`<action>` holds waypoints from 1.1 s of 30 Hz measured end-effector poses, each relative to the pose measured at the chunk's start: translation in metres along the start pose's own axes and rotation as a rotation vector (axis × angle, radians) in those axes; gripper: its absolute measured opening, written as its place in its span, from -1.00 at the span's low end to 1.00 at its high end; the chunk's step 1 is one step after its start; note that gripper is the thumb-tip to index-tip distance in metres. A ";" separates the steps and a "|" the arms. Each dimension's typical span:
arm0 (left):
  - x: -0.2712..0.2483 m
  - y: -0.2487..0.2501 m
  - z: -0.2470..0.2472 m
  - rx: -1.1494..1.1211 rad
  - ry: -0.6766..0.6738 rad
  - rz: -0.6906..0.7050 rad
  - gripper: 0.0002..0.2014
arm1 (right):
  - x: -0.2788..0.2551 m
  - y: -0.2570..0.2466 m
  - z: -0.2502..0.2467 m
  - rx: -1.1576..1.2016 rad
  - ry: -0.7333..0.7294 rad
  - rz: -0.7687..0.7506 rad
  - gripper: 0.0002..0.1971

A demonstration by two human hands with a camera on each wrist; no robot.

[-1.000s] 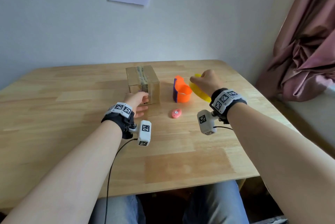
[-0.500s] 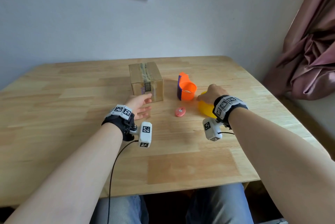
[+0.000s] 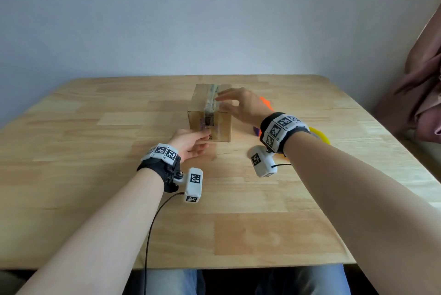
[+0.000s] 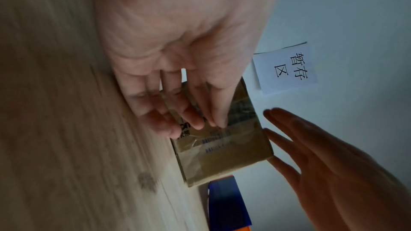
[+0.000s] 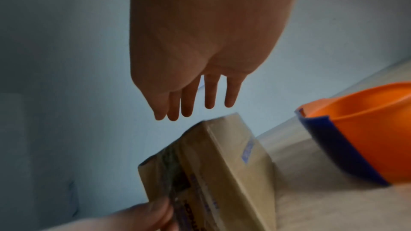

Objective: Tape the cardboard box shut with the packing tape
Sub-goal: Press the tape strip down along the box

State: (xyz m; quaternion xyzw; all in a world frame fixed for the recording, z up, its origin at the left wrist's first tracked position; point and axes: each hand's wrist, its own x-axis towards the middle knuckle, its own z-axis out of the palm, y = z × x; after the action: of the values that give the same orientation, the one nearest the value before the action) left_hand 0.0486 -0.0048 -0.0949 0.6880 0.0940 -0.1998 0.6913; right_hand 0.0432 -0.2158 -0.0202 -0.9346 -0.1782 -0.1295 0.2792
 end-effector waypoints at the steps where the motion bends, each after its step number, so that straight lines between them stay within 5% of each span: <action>1: 0.001 0.000 -0.001 0.009 -0.005 0.005 -0.70 | 0.004 -0.002 0.006 0.019 -0.049 0.000 -0.68; 4: 0.005 -0.001 -0.006 0.053 -0.010 0.034 -0.78 | 0.014 0.000 0.027 0.065 -0.116 0.032 -0.66; 13: 0.012 -0.003 -0.008 0.142 0.008 0.071 -0.85 | 0.021 0.012 0.047 0.212 0.024 0.144 -0.71; 33: 0.020 -0.007 -0.004 0.028 -0.009 0.013 -0.86 | 0.019 0.006 0.071 -0.182 0.115 0.095 -0.53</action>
State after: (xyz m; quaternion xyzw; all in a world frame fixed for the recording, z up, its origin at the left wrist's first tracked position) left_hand 0.0643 -0.0031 -0.1099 0.6975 0.0834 -0.1996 0.6832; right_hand 0.0726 -0.1752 -0.0737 -0.9545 -0.1048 -0.1853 0.2088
